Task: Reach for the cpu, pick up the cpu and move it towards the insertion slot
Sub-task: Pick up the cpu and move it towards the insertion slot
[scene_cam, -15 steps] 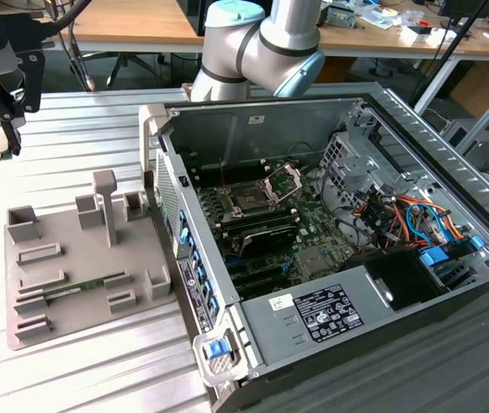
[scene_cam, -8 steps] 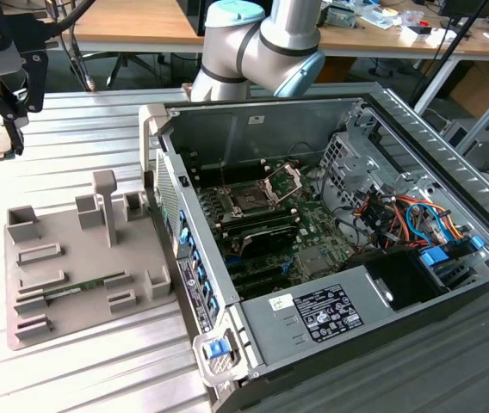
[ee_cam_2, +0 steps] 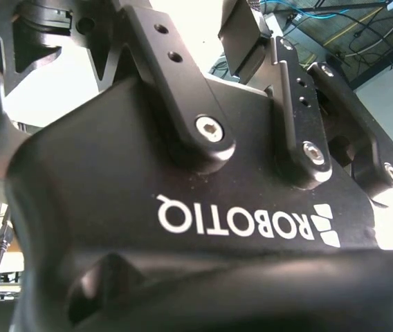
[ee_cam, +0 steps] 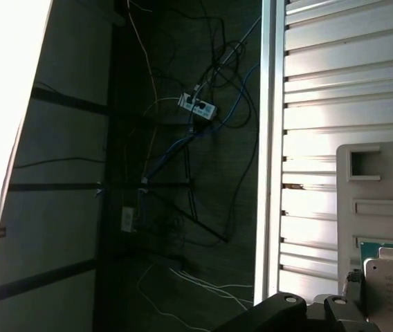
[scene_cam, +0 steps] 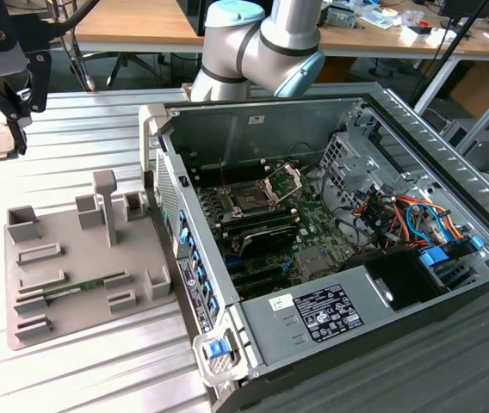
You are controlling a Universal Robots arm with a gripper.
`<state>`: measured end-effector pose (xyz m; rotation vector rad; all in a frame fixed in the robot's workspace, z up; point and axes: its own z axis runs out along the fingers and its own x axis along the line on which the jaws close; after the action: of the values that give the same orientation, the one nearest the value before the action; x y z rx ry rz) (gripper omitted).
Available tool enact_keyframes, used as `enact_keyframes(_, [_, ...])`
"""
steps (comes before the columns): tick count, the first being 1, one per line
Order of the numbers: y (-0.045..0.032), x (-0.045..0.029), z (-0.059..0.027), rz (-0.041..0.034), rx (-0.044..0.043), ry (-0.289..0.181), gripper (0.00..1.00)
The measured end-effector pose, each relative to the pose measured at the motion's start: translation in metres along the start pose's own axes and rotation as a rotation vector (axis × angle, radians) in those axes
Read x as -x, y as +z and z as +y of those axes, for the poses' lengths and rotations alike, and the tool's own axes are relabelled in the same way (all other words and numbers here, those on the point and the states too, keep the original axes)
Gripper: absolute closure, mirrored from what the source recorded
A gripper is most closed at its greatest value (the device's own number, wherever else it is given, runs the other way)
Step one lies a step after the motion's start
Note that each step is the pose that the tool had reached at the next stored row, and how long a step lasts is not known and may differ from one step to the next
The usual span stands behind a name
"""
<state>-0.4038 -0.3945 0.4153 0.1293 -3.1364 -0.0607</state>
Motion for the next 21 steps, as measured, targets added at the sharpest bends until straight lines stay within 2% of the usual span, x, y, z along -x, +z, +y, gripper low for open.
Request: enact_keyframes(21, [-0.0001, 0.0116, -0.001, 0.0, 0.0, 0.0, 0.45])
